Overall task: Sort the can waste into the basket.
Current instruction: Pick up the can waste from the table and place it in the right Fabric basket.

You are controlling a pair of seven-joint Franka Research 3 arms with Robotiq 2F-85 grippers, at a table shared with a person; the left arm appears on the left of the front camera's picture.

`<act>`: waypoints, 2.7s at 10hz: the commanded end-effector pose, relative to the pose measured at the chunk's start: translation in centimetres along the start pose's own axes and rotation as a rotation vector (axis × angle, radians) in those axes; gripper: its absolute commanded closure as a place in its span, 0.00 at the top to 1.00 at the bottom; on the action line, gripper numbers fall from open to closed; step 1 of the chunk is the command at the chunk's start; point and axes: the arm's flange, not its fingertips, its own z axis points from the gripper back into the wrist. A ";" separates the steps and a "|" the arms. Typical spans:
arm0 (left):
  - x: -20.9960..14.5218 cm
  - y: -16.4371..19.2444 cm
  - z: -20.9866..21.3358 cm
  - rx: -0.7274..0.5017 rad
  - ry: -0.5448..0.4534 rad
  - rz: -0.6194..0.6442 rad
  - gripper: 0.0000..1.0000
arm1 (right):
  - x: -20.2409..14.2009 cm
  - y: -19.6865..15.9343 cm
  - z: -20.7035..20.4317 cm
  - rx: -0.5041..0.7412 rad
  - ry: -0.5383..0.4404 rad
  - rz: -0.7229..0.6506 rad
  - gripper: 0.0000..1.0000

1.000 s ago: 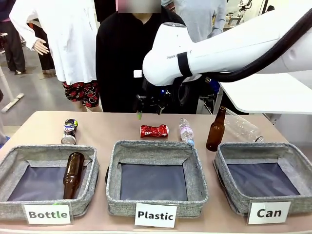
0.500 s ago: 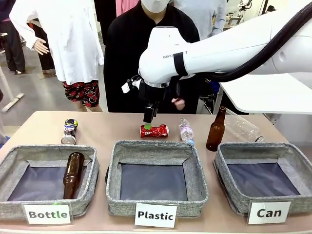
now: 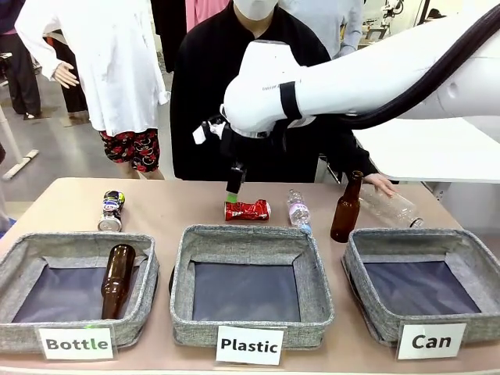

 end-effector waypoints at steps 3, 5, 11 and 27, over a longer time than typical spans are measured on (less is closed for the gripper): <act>-0.5 -0.1 -0.2 0.003 0.012 0.013 1.00 | -4.4 12.2 7.3 0.175 -0.219 0.403 1.00; -0.5 -0.1 -0.2 0.003 0.012 0.013 1.00 | -5.9 14.1 6.7 0.143 -0.254 0.334 1.00; -0.5 -0.1 -0.2 0.003 0.012 0.013 1.00 | -8.5 17.3 13.6 0.490 -0.222 0.433 1.00; -0.5 -0.1 -0.2 0.003 0.012 0.013 1.00 | -46.8 20.7 20.5 0.014 -1.320 -0.504 1.00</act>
